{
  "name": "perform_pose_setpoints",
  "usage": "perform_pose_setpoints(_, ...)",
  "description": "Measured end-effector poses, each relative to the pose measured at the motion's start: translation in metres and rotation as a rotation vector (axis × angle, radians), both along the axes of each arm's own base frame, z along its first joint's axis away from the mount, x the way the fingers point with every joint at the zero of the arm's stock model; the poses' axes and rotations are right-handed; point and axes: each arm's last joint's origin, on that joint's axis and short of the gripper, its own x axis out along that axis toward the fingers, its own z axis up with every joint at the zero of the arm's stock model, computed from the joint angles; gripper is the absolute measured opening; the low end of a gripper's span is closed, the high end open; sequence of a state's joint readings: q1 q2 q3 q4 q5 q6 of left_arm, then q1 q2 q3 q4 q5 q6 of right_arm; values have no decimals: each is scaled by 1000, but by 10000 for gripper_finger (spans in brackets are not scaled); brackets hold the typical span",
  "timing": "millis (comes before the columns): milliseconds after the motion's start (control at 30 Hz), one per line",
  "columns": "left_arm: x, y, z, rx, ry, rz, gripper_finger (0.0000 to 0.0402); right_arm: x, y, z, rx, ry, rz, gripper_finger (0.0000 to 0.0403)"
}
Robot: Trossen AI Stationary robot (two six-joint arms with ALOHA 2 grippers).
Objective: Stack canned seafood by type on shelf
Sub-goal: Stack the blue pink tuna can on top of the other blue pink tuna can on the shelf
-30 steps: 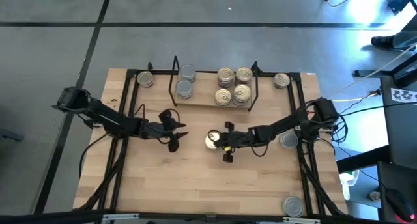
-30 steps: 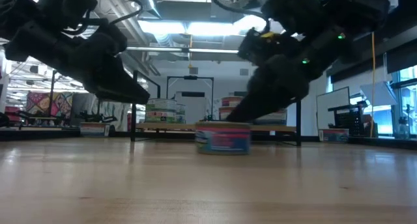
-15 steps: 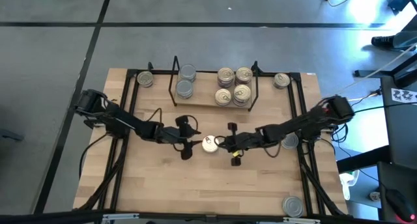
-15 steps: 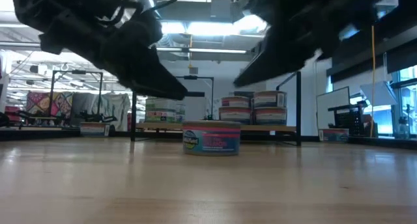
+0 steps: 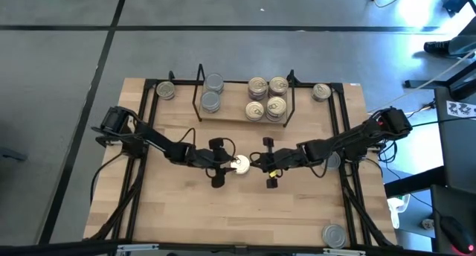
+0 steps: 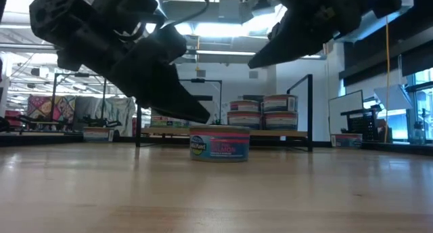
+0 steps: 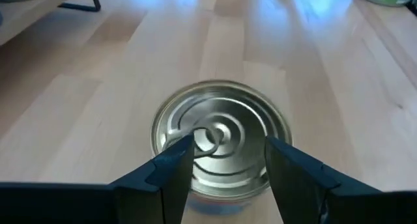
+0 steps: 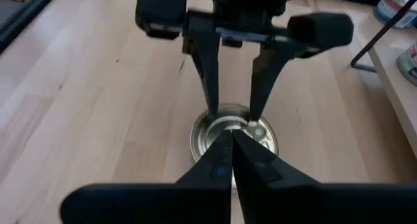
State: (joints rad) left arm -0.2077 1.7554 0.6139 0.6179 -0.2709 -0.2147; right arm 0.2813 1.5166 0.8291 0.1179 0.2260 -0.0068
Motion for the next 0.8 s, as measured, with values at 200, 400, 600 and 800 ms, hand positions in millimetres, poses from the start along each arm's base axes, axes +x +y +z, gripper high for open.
perform_pose_setpoints(200,0,0,0,7,0,-3,184,1,0,1,8,-15,4,12)
perform_pose_setpoints(400,-2,0,-3,23,48,-5,184,2,3,-4,37,19,66,44)
perform_pose_setpoints(600,-3,1,-4,38,67,-11,184,5,4,-13,-11,50,103,137)
perform_pose_setpoints(800,-4,1,-5,44,83,-13,184,12,5,-41,-189,123,193,225)
